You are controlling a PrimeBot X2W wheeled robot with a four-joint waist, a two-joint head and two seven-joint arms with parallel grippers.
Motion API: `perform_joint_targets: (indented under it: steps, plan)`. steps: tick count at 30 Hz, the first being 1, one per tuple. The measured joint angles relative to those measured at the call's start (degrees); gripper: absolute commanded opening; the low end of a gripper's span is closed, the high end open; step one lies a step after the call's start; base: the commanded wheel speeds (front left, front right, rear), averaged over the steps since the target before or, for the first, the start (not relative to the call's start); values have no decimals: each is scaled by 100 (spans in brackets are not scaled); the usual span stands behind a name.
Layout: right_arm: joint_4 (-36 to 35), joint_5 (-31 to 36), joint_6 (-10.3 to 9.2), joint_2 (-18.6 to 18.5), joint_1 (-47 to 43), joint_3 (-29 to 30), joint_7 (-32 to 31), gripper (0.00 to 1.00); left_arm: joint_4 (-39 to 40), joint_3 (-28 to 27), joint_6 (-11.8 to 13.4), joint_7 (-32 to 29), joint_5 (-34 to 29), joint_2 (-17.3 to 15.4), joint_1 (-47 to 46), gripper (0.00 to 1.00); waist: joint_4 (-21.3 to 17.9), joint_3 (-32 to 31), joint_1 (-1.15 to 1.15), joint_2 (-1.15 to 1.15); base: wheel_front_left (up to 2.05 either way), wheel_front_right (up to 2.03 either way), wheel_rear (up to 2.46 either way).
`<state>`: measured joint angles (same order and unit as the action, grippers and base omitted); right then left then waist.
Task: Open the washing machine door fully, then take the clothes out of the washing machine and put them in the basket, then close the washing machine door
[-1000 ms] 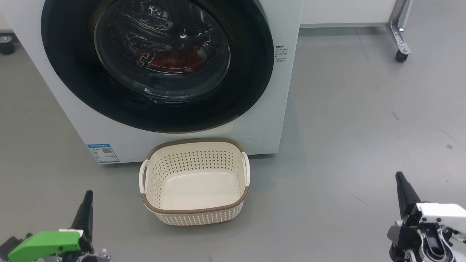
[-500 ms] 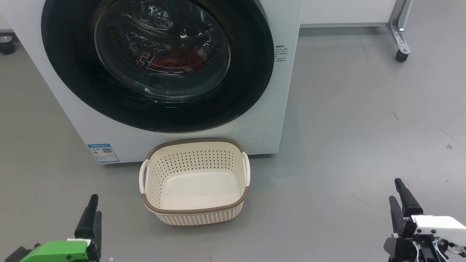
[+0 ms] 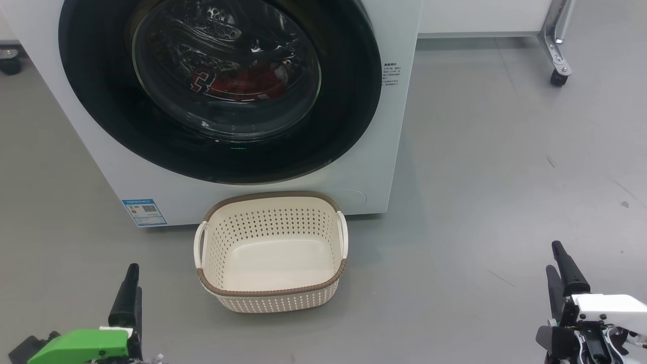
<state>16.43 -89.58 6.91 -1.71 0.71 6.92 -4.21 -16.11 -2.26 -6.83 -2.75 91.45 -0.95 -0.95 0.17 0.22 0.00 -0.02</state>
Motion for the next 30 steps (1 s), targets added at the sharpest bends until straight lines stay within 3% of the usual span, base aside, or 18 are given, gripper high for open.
perform_joint_targets:
  steps: [10,30]
  plan:
    - [-104,406,1,-153,6,-142,172,100,125,151,0,193,-225,-24,-21,100,19,4,0,0,0,0,0]
    - [-154,1794,1,-583,47,-627,661,100,180,639,-2,695,-1652,-359,-85,100,60,-4,0,0,0,0,0]
